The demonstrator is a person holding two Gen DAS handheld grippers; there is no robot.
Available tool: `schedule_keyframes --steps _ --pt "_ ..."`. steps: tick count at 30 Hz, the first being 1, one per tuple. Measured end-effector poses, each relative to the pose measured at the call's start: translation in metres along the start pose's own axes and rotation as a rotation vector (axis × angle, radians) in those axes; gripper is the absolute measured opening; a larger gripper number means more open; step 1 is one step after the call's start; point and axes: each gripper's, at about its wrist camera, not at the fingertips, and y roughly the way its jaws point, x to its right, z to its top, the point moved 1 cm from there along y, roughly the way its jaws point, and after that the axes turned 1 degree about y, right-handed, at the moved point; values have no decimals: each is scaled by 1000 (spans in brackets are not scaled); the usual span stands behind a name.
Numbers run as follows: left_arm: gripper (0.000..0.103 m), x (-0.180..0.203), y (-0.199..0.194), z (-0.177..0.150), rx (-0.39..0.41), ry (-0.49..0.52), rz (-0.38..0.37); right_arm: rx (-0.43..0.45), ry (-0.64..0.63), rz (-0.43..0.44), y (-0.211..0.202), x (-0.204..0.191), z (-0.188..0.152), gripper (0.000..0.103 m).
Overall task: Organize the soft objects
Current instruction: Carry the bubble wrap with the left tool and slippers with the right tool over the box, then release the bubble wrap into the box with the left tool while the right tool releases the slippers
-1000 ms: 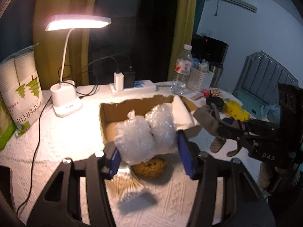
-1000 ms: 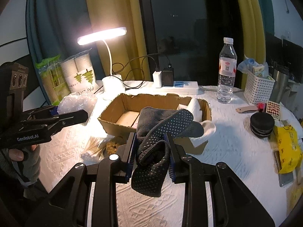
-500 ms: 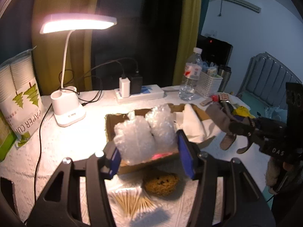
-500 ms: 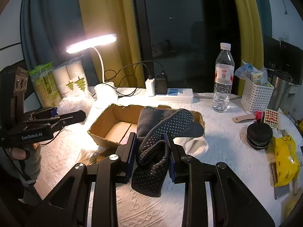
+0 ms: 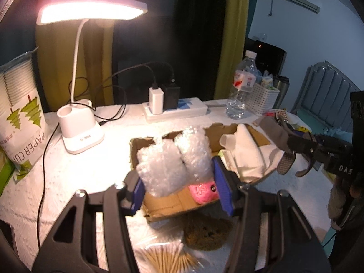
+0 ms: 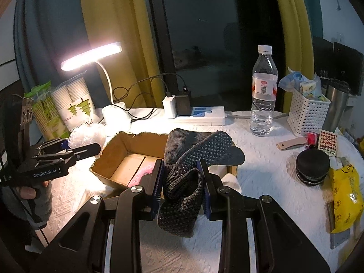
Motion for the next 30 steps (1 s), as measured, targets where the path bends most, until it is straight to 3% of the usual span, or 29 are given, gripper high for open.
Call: schedule_keyframes --steps 10,25,30 --pt "55 -2 26 0 -39 4 1 -7 -5 4 23 1 9 31" --pt "57 -8 66 -11 -151 -12 5 -125 49 -1 86 16 -6 31" --pt "61 -8 68 -13 -154 -8 7 -157 48 -25 96 19 -10 31"
